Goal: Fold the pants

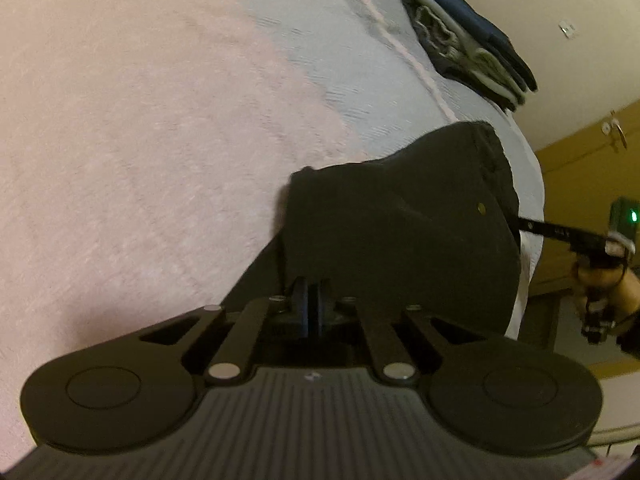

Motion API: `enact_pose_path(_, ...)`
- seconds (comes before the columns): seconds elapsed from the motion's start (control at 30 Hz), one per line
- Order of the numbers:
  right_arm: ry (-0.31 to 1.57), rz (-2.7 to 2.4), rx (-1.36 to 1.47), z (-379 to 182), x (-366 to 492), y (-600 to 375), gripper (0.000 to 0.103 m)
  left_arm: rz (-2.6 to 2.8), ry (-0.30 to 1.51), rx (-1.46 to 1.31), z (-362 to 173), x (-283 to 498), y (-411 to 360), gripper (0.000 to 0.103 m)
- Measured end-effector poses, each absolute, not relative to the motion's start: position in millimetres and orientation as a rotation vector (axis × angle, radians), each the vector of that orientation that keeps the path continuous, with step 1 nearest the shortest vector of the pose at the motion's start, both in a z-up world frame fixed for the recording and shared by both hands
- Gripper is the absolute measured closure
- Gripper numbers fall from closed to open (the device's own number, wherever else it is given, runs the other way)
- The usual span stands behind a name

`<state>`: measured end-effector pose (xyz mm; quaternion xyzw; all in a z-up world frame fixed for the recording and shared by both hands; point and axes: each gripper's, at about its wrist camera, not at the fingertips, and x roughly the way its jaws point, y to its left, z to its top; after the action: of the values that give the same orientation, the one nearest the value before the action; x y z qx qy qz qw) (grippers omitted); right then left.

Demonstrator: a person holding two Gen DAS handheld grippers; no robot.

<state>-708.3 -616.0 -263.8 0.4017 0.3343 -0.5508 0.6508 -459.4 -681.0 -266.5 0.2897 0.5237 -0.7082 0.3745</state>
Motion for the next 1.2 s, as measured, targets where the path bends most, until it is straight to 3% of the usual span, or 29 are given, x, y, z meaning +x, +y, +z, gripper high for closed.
enact_pose_path(0.17,0.682,-1.349,0.984,-247.7,-705.8,-585.0,0.099,-1.776,1.240,0.824,-231.6,-440.0,-651.9,0.097)
enact_pose_path(0.27,0.557,-1.373,1.091,-244.5,-704.7,-558.7,0.047,-1.812,1.193,0.818,-209.3,-448.5,-629.2,0.096)
enact_pose_path(0.3,0.524,-1.380,1.107,-246.1,-702.4,-550.8,0.047,-1.844,1.176,0.817,-203.4,-455.3,-620.1,0.092)
enact_pose_path(0.43,0.437,-1.342,1.187,-257.3,-693.0,-540.8,0.047,-1.990,1.054,0.889,-195.7,-499.7,-587.4,0.089)
enact_pose_path(0.53,0.404,-1.322,1.222,-263.2,-690.1,-541.1,0.050,-2.122,0.926,0.978,-198.9,-541.3,-557.9,0.080)
enact_pose_path(0.67,0.410,-1.352,1.248,-265.3,-692.5,-543.8,0.076,-2.196,0.627,1.148,-213.8,-590.1,-525.8,0.074)
enact_pose_path(0.83,0.445,-1.329,1.251,-266.3,-696.8,-547.8,0.085,-2.169,0.360,1.355,-238.1,-626.3,-504.7,0.074)
enact_pose_path(0.87,0.460,-1.326,1.243,-266.2,-695.6,-549.4,0.087,-2.155,0.326,1.381,-240.8,-629.8,-502.9,0.077)
enact_pose_path(0.93,0.478,-1.317,1.234,-265.3,-694.1,-551.5,0.089,-2.138,0.299,1.409,-242.7,-632.0,-501.7,0.099)
enact_pose_path(1.07,0.466,-1.321,1.203,-253.2,-706.9,-542.9,0.090,-2.202,0.329,1.368,-229.6,-631.2,-491.4,0.101)
enact_pose_path(1.2,0.457,-1.300,1.278,-279.9,-721.9,-538.1,0.086,-2.168,0.318,1.440,-249.1,-643.3,-489.4,0.099)
